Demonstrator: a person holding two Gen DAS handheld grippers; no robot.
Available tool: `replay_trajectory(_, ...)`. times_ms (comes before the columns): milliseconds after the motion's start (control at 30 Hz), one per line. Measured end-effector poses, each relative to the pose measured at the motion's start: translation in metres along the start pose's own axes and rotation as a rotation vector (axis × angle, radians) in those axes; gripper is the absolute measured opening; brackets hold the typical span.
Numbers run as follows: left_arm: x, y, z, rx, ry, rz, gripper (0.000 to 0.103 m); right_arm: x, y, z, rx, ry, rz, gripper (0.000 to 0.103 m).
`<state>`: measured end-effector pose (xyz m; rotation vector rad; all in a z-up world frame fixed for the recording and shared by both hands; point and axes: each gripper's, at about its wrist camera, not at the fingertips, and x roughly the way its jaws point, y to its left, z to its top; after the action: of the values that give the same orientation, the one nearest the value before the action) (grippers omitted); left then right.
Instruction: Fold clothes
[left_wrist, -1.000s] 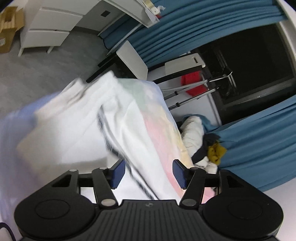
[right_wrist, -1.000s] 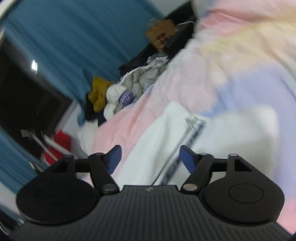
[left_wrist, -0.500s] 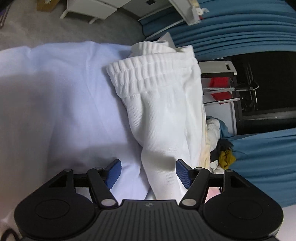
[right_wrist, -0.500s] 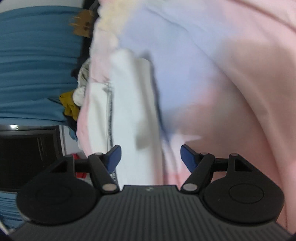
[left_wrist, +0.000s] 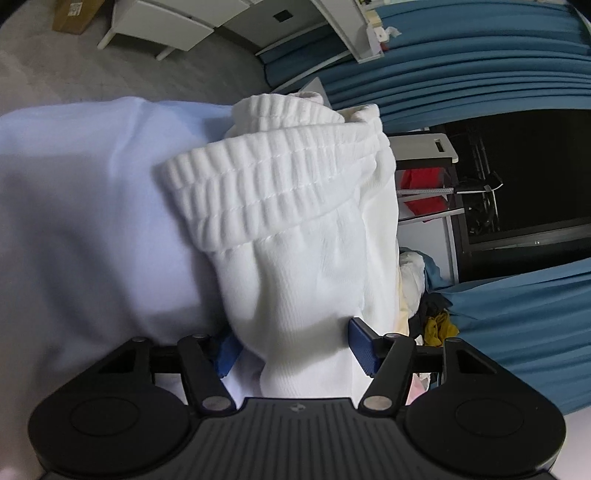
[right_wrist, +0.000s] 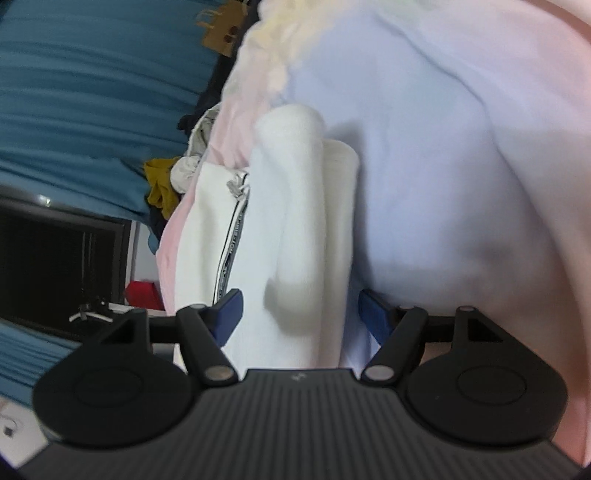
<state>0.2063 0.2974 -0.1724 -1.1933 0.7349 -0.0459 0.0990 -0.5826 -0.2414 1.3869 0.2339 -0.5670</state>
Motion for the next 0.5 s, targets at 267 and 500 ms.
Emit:
replay_trajectory(267, 0.026, -0.020, 0.012, 0.027, -0.021, 0.030, 0.022, 0.023, 0.017, 0.006, -0.170, -0.120, 0.019, 0.063)
replay_trajectory(500, 0.000, -0.052, 0.019, 0.096, -0.088, 0.077, 0.009, 0.016, 0.016, 0.014, -0.021, -0.221, 0.081, 0.010)
